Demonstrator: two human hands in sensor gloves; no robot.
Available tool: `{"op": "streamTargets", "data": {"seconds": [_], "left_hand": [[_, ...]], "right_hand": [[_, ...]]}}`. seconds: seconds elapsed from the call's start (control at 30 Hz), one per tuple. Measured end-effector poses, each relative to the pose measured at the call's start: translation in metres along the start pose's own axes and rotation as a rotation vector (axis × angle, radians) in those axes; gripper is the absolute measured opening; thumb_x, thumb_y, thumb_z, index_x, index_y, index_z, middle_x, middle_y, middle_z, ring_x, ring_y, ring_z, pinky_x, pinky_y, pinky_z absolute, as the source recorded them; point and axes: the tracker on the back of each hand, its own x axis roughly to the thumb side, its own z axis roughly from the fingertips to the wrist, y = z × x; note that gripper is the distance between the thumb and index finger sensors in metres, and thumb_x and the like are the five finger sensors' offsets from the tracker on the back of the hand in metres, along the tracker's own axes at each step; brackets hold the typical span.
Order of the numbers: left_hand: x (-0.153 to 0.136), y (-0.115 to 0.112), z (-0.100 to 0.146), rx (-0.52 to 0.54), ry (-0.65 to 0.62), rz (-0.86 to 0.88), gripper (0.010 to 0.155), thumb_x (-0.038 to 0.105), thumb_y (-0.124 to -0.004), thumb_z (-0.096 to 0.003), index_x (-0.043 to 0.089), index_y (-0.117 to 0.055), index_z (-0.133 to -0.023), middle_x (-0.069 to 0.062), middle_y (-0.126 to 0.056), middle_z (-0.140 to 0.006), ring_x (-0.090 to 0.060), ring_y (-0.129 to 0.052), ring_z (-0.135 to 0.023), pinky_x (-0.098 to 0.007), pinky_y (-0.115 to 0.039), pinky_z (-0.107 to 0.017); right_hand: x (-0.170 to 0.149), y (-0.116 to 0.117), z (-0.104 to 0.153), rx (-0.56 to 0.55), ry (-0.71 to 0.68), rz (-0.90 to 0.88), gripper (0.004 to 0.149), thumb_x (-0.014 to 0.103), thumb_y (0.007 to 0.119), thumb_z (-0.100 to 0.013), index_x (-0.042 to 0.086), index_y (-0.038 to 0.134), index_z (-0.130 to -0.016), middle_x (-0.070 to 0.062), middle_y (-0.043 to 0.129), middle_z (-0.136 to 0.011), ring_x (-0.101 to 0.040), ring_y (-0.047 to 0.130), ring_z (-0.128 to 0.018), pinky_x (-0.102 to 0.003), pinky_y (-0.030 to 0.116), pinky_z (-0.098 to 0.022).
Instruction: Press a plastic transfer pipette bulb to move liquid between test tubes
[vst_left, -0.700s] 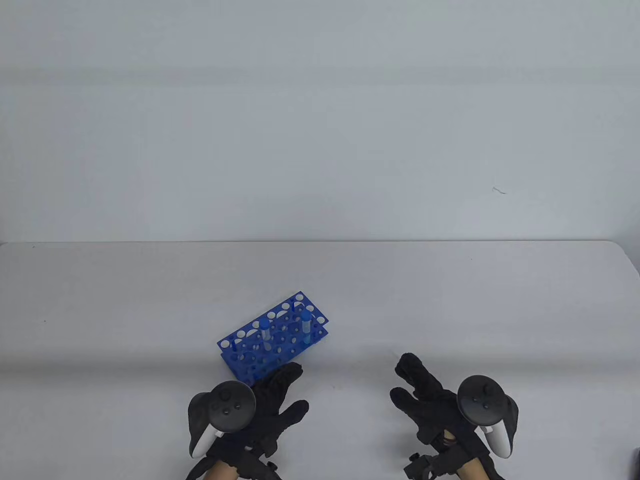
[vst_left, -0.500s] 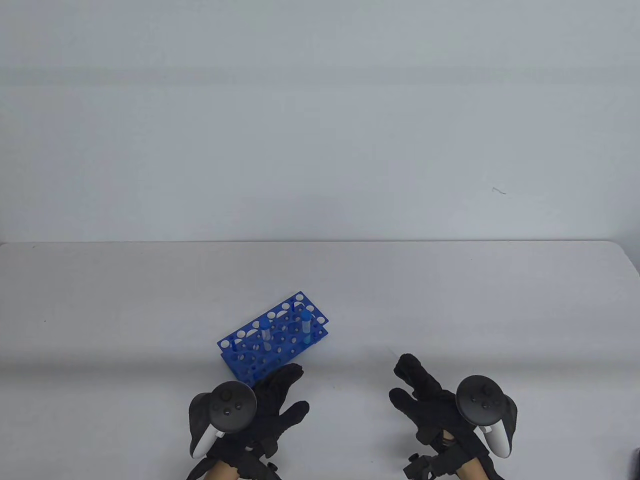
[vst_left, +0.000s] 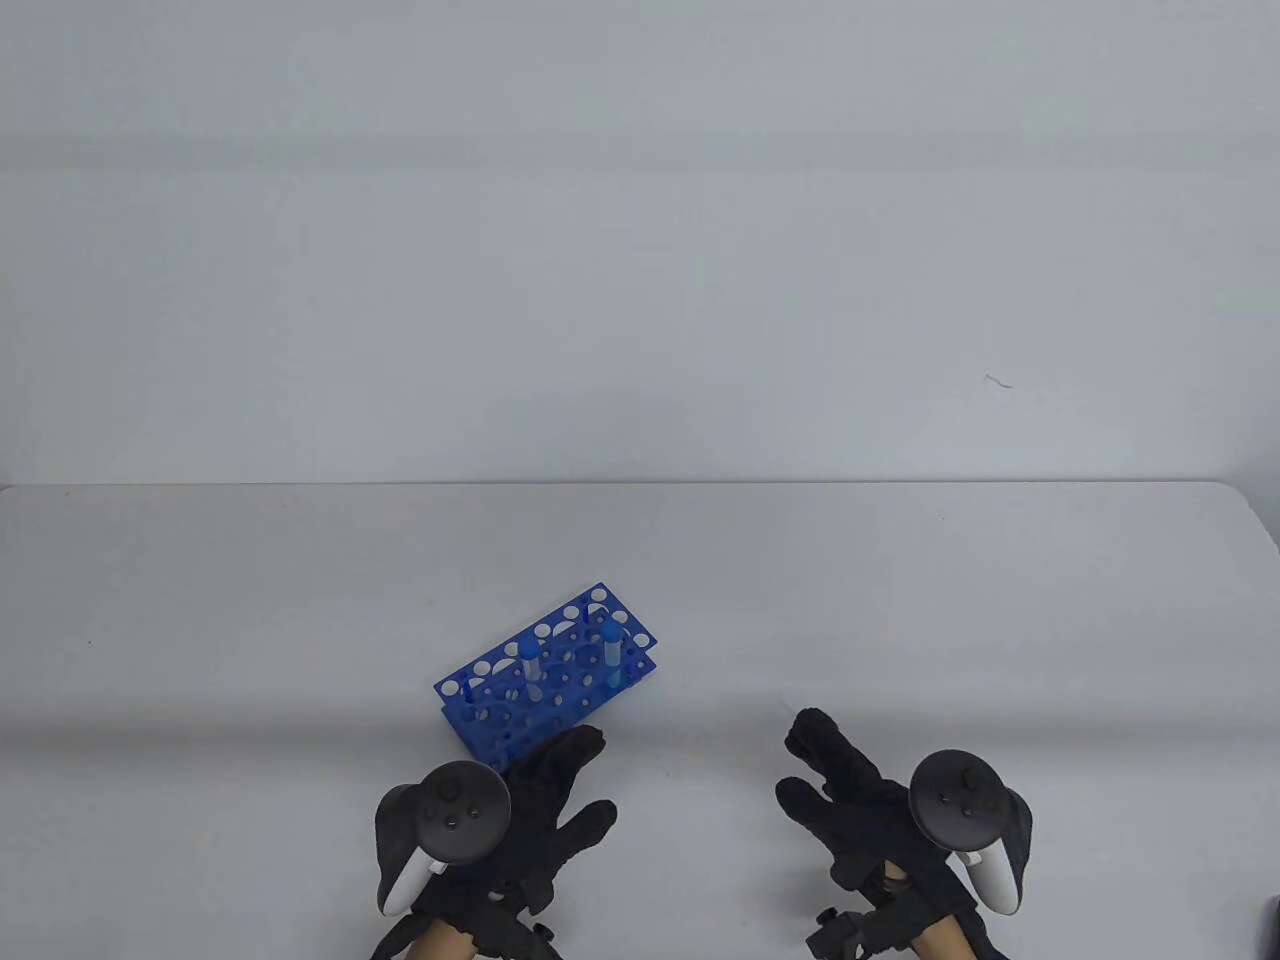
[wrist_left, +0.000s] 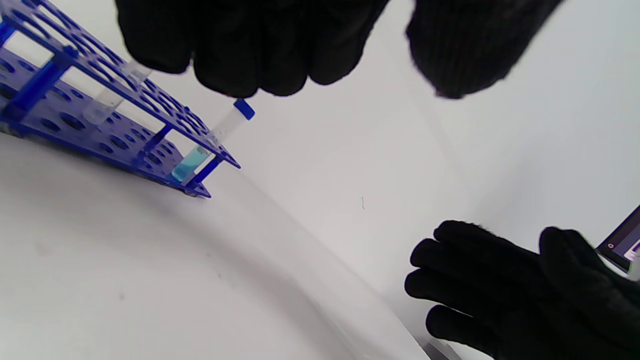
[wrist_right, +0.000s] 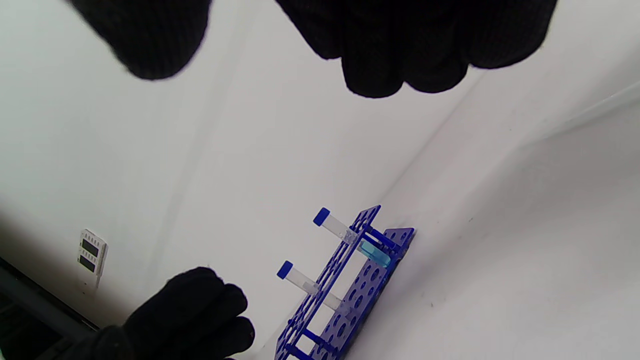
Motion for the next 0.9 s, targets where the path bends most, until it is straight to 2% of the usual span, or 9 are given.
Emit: {"op": "streamTargets", "data": {"seconds": [0.73, 0.8, 0.9], "left_hand": [[-0.002, 0.003, 0.0, 0.009, 0.005, 0.013, 0.08, 0.06, -0.066, -0.0461, 0.024, -0.048, -0.115, -0.007, -0.053, -0.122, -0.032, -0.06, -0.108, -0.055, -0.057, -0.08], [0.001, 0.01, 0.0, 0.023, -0.025, -0.048, 0.082, 0.062, -0.067, -0.0452, 0.025, -0.048, -0.115, -0.007, -0.053, -0.122, -0.032, -0.059, -0.108, -0.055, -0.057, -0.08], [0.009, 0.03, 0.006, 0.121, -0.045, -0.239, 0.086, 0.067, -0.067, -0.0429, 0.026, -0.046, -0.116, -0.006, -0.052, -0.123, -0.032, -0.057, -0.111, -0.056, -0.055, -0.082]], "right_hand": [[0.001, -0.001, -0.001, -0.002, 0.01, 0.001, 0.083, 0.051, 0.076, -0.041, 0.005, 0.051, -0.106, -0.022, 0.067, -0.108, -0.049, 0.065, -0.096, -0.06, 0.061, -0.064], [0.001, -0.001, 0.0, -0.005, 0.01, -0.004, 0.084, 0.051, 0.076, -0.041, 0.005, 0.051, -0.106, -0.022, 0.067, -0.108, -0.049, 0.065, -0.095, -0.06, 0.061, -0.064], [0.001, -0.002, 0.0, -0.006, 0.01, -0.009, 0.083, 0.051, 0.076, -0.041, 0.005, 0.052, -0.106, -0.022, 0.067, -0.108, -0.049, 0.065, -0.096, -0.06, 0.061, -0.064]]}}
